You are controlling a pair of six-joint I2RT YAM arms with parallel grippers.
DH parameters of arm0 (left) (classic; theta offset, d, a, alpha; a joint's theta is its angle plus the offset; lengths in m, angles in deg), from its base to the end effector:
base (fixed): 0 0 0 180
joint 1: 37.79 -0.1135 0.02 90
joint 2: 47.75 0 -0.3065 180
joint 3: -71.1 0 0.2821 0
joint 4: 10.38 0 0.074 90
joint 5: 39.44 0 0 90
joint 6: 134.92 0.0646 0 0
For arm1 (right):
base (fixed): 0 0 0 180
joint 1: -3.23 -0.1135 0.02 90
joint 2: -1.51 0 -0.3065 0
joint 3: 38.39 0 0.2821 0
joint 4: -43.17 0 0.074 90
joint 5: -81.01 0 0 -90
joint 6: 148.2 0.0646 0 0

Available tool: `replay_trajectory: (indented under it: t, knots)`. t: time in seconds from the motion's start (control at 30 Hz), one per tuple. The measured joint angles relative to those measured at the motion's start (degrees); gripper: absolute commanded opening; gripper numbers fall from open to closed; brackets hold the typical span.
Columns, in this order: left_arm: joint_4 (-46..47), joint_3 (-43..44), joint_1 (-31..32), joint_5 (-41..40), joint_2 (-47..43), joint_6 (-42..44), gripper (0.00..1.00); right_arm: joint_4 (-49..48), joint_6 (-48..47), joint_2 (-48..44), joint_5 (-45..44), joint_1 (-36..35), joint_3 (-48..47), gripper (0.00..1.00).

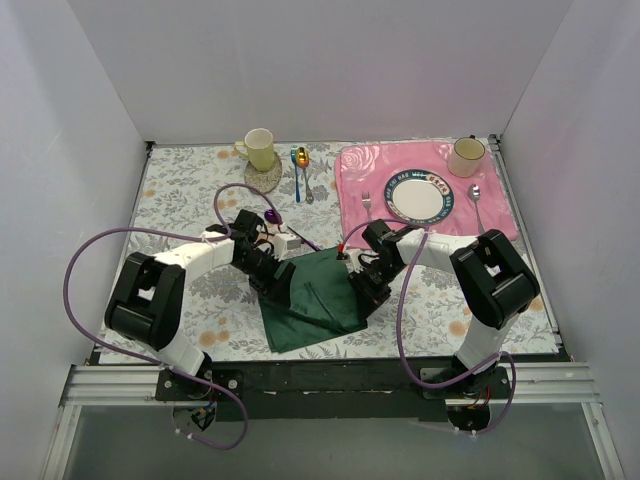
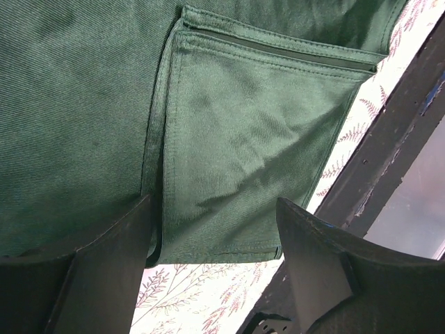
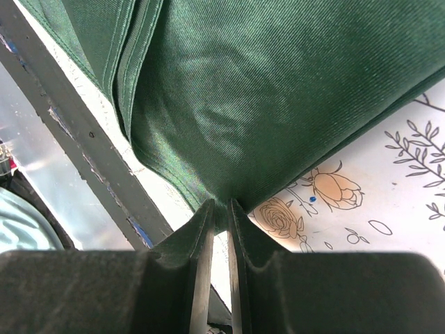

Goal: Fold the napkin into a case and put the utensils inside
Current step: Fold the square-folded napkin at the center of the board.

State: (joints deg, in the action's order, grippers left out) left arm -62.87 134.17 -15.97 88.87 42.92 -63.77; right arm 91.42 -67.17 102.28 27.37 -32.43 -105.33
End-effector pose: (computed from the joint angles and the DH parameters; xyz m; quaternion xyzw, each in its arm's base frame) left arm 0.2590 -0.1468 0.1665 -0.0527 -0.9401 0.3349 0.0371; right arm 0.2450 0.2229 0.1327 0.3798 -0.8686 -0.3180 0.0080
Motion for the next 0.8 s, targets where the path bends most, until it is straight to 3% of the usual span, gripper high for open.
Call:
replay_trajectory:
  t: [0.47,0.8]
  knots:
    - [-1.73,0.15,4.02,4.74,-2.78,4.11,0.66,0.11,-0.02,0.17,0.0,0.0,-0.24,0.21]
    - [-9.99,-2.01,6.69,6.43,-8.26,21.79,0.61,0.11,-0.04,0.24,0.0,0.0,-0.33,0.21]
